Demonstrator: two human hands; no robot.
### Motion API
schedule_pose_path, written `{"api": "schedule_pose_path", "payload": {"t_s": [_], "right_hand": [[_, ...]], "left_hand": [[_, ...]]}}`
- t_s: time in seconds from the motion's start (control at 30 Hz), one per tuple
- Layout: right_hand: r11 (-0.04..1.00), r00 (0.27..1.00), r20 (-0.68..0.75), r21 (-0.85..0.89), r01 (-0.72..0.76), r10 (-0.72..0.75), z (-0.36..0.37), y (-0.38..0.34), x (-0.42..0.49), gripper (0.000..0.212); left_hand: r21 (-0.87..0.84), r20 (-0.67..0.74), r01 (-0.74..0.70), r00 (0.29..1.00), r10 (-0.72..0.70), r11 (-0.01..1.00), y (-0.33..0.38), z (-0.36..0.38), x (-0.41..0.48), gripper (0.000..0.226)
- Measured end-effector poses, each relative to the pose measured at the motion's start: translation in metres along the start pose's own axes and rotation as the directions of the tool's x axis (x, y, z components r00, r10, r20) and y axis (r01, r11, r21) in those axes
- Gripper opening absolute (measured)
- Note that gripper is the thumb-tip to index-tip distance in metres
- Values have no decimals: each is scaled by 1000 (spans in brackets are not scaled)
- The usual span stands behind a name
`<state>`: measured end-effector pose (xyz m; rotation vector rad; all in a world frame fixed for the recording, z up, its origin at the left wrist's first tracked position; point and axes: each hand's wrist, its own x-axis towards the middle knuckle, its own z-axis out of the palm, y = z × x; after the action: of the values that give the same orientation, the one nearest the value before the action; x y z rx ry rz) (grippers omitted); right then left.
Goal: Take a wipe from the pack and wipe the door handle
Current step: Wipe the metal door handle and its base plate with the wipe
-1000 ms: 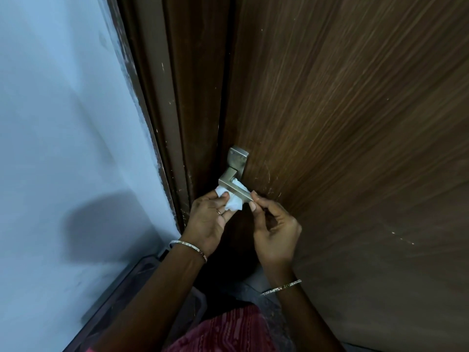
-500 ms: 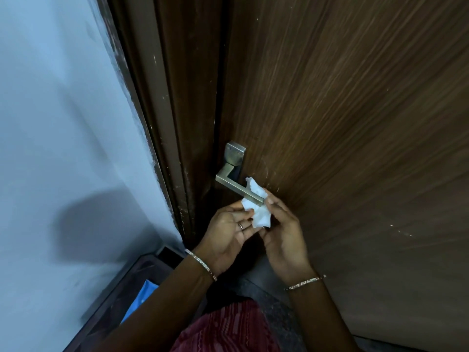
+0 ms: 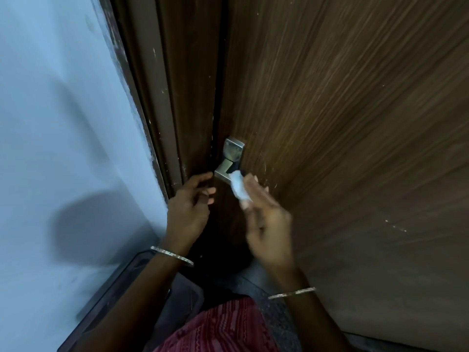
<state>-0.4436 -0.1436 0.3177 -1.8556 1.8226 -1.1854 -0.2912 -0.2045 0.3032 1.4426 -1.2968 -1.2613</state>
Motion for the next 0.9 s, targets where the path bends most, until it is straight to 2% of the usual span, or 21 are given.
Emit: {"api": "schedule_pose_path", "payload": {"t_s": [0.03,0.07,0.1,0.27,0.37,0.5,0.63,0.73,0.9], "right_hand": [[982,993,111,-176,64,-45,8,-3,2,53],[943,985,160,-315,107,-58,15,-5,3,58],[904,986,146,-405,135,-81,18,-8,6,56],[819,973,57,-529,220,-225,26,-19,26,50],[803,969,73,-547,238,-238,32,-22,40,43],[852,986,70,-495,168,-154,33,-21,45,39],[916,999,-31,-401,14,-29,10,-8,32,30],[966,997,-81,-258,-11,-11,-7,-1,21,19],[944,996,-83,-330,-5,-23,0,-7,21,25]], "left_hand": [[61,-30,-48,998,50,997,-2,0,-1,42],[110,-48,-83,995,88,991,-3,1,-2,44],[144,-56,-108,992,117,984,-2,1,-4,46],[219,-69,-161,981,180,962,6,1,-4,53],[258,-70,-158,981,181,953,9,2,-2,56],[186,-4,-116,993,118,976,8,6,4,64],[131,30,-70,997,67,989,5,12,9,53],[106,32,-56,998,52,993,3,15,12,47],[56,15,-38,999,37,998,5,11,16,50]]}}
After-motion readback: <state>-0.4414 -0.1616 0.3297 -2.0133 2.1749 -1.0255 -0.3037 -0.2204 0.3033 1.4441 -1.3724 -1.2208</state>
